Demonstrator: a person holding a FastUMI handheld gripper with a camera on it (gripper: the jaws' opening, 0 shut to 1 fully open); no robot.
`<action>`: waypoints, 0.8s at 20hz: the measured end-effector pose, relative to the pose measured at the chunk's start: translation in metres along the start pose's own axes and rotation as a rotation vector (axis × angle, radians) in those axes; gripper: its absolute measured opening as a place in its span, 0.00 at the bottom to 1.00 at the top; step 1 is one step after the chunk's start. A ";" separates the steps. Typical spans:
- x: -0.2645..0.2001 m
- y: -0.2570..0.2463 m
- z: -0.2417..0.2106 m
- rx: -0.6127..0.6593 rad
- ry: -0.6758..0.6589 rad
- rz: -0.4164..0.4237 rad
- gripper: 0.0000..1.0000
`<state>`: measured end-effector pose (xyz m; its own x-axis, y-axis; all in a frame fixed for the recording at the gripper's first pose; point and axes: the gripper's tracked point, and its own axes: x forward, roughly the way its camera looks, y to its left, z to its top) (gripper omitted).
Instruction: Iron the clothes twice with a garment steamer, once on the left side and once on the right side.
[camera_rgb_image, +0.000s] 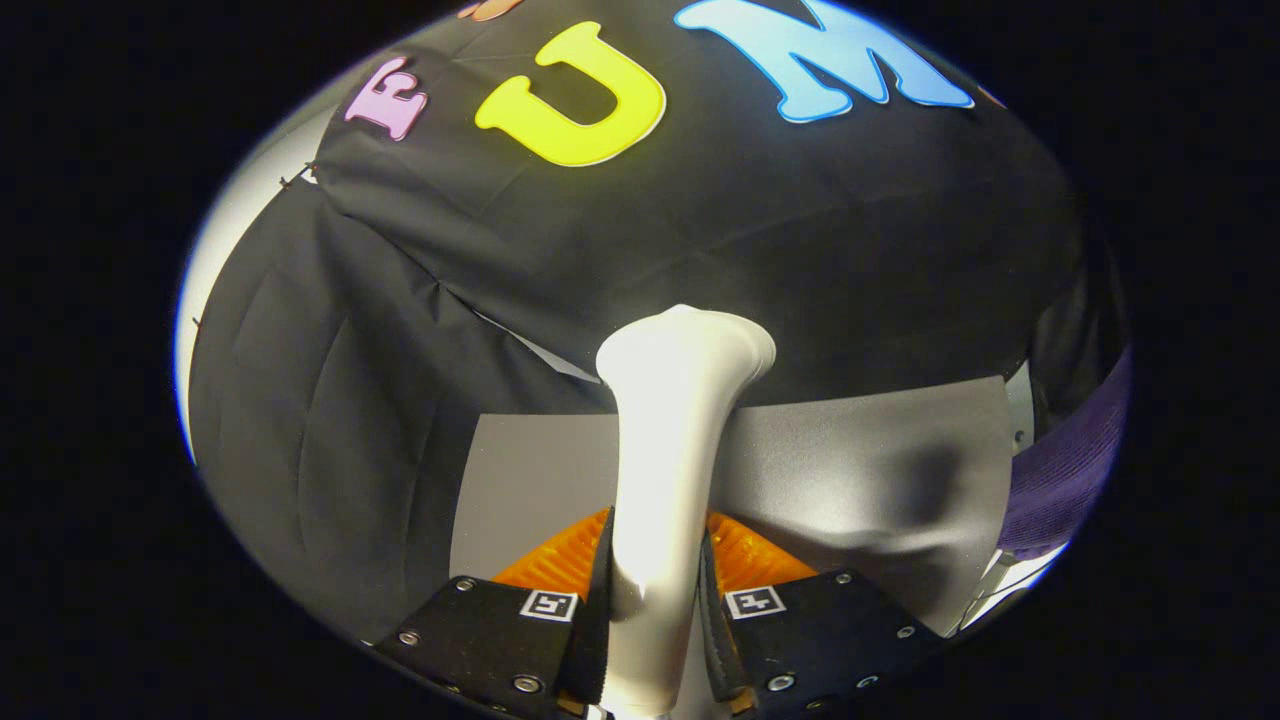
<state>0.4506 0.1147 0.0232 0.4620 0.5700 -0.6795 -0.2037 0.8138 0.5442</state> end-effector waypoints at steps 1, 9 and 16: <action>-0.013 0.003 -0.007 -0.024 -0.017 -0.009 0.39; -0.101 0.005 -0.033 -0.095 -0.258 -0.069 0.34; -0.183 0.004 -0.091 -0.130 -0.379 -0.063 0.34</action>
<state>0.2870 0.0242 0.1051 0.7577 0.4559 -0.4670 -0.2608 0.8674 0.4238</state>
